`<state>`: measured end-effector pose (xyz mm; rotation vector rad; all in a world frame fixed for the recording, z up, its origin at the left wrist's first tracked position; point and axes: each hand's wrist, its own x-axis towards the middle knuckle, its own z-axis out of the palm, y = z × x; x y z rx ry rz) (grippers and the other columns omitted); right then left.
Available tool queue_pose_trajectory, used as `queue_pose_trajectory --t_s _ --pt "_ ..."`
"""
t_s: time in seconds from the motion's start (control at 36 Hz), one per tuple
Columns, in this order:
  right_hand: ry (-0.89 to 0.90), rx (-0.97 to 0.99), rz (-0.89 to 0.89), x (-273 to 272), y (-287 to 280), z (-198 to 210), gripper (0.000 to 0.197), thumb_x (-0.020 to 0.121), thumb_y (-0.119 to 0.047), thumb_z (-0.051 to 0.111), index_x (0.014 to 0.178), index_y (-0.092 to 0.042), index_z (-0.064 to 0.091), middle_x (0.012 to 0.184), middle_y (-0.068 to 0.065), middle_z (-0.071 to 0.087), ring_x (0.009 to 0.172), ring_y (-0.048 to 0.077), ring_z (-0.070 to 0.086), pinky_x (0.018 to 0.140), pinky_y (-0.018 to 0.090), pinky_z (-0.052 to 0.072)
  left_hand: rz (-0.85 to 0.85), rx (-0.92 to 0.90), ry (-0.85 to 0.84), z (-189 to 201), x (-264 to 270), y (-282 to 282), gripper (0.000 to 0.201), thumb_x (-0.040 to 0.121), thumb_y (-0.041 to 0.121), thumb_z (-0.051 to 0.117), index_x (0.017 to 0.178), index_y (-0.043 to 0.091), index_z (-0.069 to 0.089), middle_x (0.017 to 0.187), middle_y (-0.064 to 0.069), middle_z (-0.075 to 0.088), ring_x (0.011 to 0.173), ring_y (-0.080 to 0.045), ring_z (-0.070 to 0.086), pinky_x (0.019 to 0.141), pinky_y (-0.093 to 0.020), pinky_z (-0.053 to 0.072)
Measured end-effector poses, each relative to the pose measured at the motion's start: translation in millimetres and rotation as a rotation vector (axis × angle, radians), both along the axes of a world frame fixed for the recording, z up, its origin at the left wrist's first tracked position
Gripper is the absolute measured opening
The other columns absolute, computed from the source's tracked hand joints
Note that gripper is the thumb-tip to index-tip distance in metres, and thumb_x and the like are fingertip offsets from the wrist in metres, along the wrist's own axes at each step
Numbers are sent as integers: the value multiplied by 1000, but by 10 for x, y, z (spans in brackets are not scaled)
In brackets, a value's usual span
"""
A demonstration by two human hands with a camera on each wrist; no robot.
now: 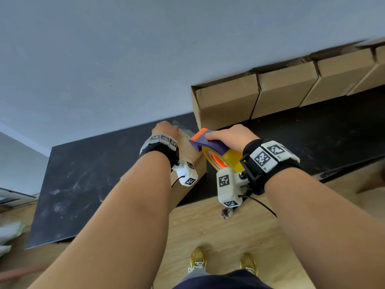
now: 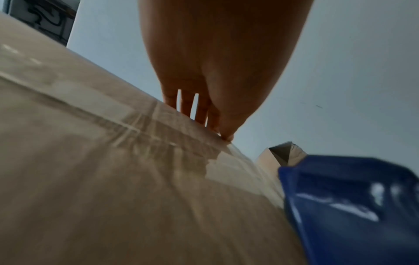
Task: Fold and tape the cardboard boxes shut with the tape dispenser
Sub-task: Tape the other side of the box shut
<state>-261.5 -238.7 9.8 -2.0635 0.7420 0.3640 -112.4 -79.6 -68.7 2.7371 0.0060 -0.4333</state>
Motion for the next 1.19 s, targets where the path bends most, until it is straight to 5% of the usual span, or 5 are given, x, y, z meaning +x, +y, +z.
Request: queue_pose_trajectory --t_s 0.14,0.25,0.44,0.92,1.19 --pt "8 10 -6 -6 -8 -3 58 77 -56 71 113 -11 62 103 4 64 83 16 58 64 26 41 113 57 -14 24 -103 -169 38 99 23 43 129 1 49 135 -18 44 123 -33 47 99 -40 39" --pt "23 4 3 -18 -23 -13 55 77 -56 71 110 -12 60 96 2 62 81 14 58 60 25 40 244 19 -119 42 -127 -203 45 92 19 55 131 7 38 136 -14 37 123 -31 42 97 -41 40" --pt "-5 4 10 -25 -18 -23 51 78 -55 71 102 -12 62 88 1 62 79 14 58 65 26 43 -251 110 -277 84 -102 -40 31 90 6 47 109 15 70 115 -10 60 107 -29 56 85 -35 48" --pt "-29 41 15 -93 -19 -38 38 79 -53 70 86 -18 60 89 1 62 76 13 57 71 29 46 -328 42 -262 -99 -457 6 27 95 18 45 114 11 62 118 -7 58 118 -26 49 93 -30 41" --pt "-28 71 10 -279 -86 -75 36 80 -52 70 77 -19 56 87 1 61 77 14 57 67 28 44 -507 335 -118 -52 -618 21 46 99 16 40 144 13 34 154 -4 18 141 -24 17 108 -52 29"
